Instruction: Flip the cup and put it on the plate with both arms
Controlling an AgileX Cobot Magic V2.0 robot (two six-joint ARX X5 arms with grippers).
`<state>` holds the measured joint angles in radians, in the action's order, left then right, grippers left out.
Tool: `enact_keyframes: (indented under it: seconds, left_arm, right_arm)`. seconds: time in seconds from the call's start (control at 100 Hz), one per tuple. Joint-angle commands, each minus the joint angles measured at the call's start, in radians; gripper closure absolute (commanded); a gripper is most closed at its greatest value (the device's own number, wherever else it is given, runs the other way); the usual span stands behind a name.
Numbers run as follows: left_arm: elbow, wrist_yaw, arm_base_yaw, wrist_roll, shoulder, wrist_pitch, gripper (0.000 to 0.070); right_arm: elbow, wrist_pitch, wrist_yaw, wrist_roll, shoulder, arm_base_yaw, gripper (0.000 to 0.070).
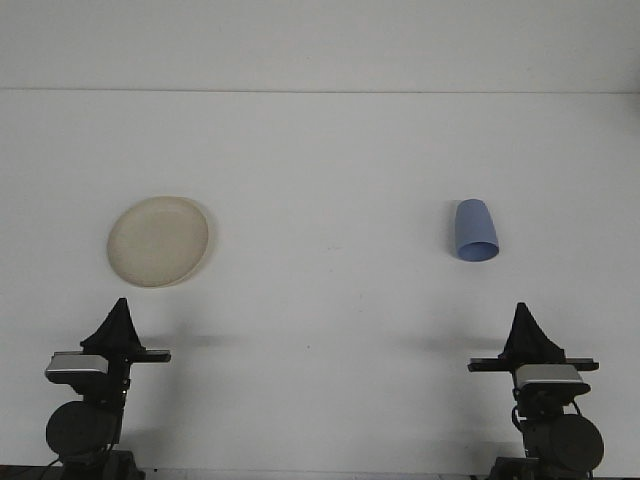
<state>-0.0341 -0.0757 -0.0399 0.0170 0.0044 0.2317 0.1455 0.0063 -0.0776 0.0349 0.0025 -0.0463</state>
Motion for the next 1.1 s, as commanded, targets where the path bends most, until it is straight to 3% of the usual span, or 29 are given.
enact_keyframes:
  seconds: [0.0, 0.6, 1.09]
  left_arm:
    - [0.02, 0.001, 0.0, -0.002, -0.001, 0.015, 0.0689]
    - [0.02, 0.001, 0.0, -0.002, -0.001, 0.015, 0.0689]
    - [0.02, 0.001, 0.0, -0.002, -0.001, 0.015, 0.0689]
  right_arm:
    - [0.064, -0.055, -0.001, 0.017, 0.014, -0.001, 0.07]
    - [0.684, -0.761, -0.001, -0.016, 0.477, -0.001, 0.07]
    - [0.72, -0.798, -0.002, 0.002, 0.56, -0.001, 0.07]
